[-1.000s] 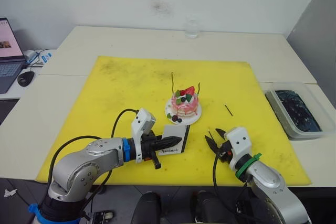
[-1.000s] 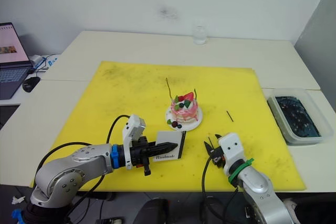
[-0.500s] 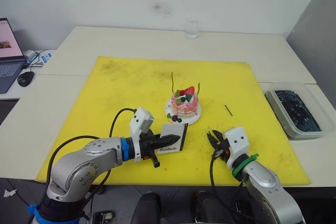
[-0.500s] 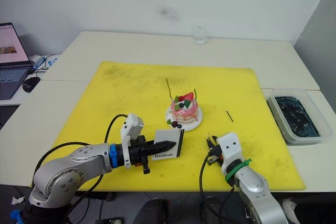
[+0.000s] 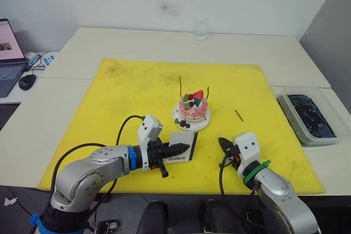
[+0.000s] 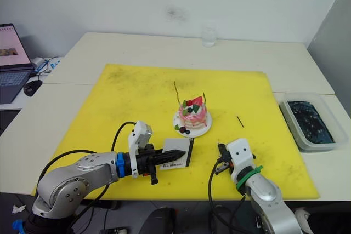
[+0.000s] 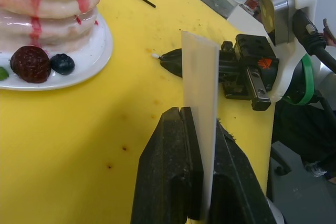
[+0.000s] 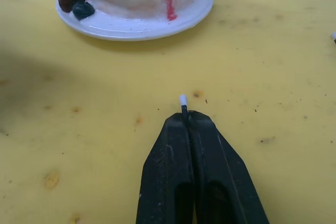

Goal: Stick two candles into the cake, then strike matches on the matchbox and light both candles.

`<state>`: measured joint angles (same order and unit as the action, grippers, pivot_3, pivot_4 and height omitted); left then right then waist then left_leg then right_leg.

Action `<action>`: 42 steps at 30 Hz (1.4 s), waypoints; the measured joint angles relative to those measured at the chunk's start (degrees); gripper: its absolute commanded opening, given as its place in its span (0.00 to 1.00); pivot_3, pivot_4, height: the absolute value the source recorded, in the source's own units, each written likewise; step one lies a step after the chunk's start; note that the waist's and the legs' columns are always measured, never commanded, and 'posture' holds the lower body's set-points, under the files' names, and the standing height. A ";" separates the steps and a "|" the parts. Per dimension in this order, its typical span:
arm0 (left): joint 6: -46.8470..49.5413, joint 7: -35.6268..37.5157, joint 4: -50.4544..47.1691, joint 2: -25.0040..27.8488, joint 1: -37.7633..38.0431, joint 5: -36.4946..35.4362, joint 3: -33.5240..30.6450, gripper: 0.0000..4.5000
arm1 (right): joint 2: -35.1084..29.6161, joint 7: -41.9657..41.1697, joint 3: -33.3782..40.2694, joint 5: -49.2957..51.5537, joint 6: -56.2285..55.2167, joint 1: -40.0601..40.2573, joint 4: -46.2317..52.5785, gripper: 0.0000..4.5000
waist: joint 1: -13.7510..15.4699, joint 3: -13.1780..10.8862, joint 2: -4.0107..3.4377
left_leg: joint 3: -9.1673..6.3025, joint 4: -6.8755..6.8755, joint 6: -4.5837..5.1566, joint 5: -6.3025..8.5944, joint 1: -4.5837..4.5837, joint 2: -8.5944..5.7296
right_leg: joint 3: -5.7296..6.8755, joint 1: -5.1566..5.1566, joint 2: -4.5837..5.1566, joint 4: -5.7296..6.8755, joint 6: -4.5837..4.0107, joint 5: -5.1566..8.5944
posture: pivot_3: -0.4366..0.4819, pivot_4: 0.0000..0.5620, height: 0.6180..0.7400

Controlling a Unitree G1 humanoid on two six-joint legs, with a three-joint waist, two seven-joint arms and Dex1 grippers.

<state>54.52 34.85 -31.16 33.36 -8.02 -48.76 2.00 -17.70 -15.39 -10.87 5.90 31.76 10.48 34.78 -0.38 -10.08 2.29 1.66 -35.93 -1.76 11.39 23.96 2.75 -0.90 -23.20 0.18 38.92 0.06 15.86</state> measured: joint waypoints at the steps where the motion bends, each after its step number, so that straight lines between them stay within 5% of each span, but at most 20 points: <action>1: 0.00 -0.01 0.00 -0.08 -0.03 0.00 0.04 0.00 | -0.23 -0.53 0.55 0.11 0.10 0.32 0.25 0.00 | 0.02 0.00 0.00 | -0.01 0.00 0.00 0.00 0.00 0.00 | 0.00 0.00 0.00 0.00 0.01 -0.01 | 0.48 0.27 1.00; 9: 0.00 -0.25 0.00 -0.93 -0.37 0.00 0.91 0.00 | -2.39 -3.59 3.83 2.07 -2.97 2.46 -0.51 0.00 | 0.29 0.00 0.00 | 0.01 -0.02 0.00 0.00 0.00 -0.03 | -0.02 0.02 0.02 -0.01 -0.03 0.02 | 0.48 0.27 1.00; 13: 0.00 -0.26 0.00 -0.99 -0.68 0.00 1.09 0.00 | -2.84 -4.86 4.50 2.14 -4.43 2.36 -1.57 0.20 | 0.28 0.00 0.00 | 0.00 -0.03 0.00 0.00 -0.01 -0.03 | 0.00 0.02 0.01 0.00 -0.04 0.02 | 0.48 0.27 1.00; 34: 0.02 -0.28 -0.02 -0.96 -0.72 -0.02 1.09 0.00 | -2.45 -5.75 3.96 0.94 -10.56 2.48 -4.91 0.20 | 0.22 0.01 0.01 | -0.01 -0.03 0.00 0.00 -0.03 0.00 | 0.00 0.02 0.00 0.01 0.01 -0.01 | 0.48 0.27 1.00; 38: 0.03 -0.28 -0.02 -0.96 -1.01 -0.02 1.09 0.00 | -2.29 -5.76 3.87 0.66 -10.55 2.28 -5.15 0.01 | 0.22 0.01 0.01 | -0.01 -0.03 0.00 0.00 -0.05 -0.01 | -0.01 0.03 0.00 0.03 0.00 -0.01 | 0.48 0.27 1.00; 42: 0.05 -0.28 -0.02 -0.96 -1.01 -0.02 1.10 0.00 | -2.23 -5.81 3.86 0.53 -10.56 2.21 -5.24 0.00 | 0.22 0.02 0.01 | 0.00 -0.03 0.00 0.00 -0.05 -0.01 | -0.02 0.03 0.00 0.03 0.01 -0.01 | 0.48 0.27 1.00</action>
<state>54.57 34.58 -31.18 32.39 -9.02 -48.77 3.10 -19.93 -21.20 -7.01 6.43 21.20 12.69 29.54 -0.16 -10.07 2.30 1.66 -35.96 -1.76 11.39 23.91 2.74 -0.92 -23.17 0.18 38.95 0.06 15.85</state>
